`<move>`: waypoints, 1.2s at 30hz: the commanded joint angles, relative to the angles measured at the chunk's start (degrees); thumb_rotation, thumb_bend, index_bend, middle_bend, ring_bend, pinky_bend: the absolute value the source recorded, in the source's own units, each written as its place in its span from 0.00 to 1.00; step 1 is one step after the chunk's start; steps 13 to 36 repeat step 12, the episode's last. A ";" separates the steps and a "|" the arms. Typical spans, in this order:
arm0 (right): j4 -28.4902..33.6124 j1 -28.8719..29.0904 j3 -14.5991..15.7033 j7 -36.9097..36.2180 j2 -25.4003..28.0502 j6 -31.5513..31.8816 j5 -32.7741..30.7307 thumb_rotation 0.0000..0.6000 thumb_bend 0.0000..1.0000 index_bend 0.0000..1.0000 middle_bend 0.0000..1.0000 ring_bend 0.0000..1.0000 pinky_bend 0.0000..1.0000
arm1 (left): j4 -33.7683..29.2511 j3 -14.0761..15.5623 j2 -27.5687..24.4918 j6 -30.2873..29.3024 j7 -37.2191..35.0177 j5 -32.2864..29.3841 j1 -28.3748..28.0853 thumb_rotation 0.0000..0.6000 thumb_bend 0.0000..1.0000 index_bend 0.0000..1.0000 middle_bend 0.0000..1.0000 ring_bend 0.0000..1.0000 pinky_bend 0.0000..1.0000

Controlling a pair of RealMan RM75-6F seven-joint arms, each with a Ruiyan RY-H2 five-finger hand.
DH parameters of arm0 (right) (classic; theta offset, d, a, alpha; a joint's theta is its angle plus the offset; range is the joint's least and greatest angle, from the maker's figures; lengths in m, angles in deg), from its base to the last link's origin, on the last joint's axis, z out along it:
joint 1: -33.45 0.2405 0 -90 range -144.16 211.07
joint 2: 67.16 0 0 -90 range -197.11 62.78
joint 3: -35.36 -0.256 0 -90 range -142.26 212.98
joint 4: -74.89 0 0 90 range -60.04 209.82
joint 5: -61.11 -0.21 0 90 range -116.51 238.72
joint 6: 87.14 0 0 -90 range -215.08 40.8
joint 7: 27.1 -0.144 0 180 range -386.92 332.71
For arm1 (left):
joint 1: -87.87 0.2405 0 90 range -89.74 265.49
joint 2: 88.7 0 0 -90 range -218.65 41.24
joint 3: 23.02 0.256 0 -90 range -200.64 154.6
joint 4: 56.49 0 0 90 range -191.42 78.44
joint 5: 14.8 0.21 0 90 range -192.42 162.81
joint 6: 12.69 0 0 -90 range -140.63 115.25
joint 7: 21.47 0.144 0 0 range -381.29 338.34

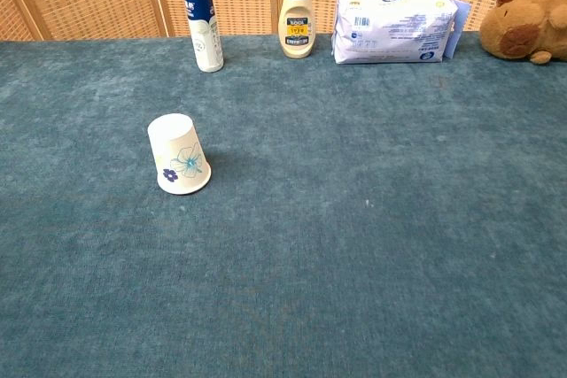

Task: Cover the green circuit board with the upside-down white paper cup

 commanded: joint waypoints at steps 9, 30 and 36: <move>-0.63 -0.28 -0.04 -0.60 -0.02 0.56 -0.33 1.00 0.31 0.48 0.45 0.46 0.38 | -0.76 -0.92 0.30 1.27 0.88 -0.04 -0.30 0.70 0.23 0.25 0.13 0.00 0.14; -0.77 -0.19 -0.11 -0.67 -0.12 0.50 -0.41 1.00 0.31 0.48 0.45 0.46 0.38 | -0.87 -1.04 0.43 1.67 1.07 -0.19 -0.32 0.70 0.23 0.25 0.13 0.00 0.14; -0.77 -0.19 -0.11 -0.67 -0.12 0.50 -0.41 1.00 0.31 0.48 0.45 0.46 0.38 | -0.87 -1.04 0.43 1.67 1.07 -0.19 -0.32 0.70 0.23 0.25 0.13 0.00 0.14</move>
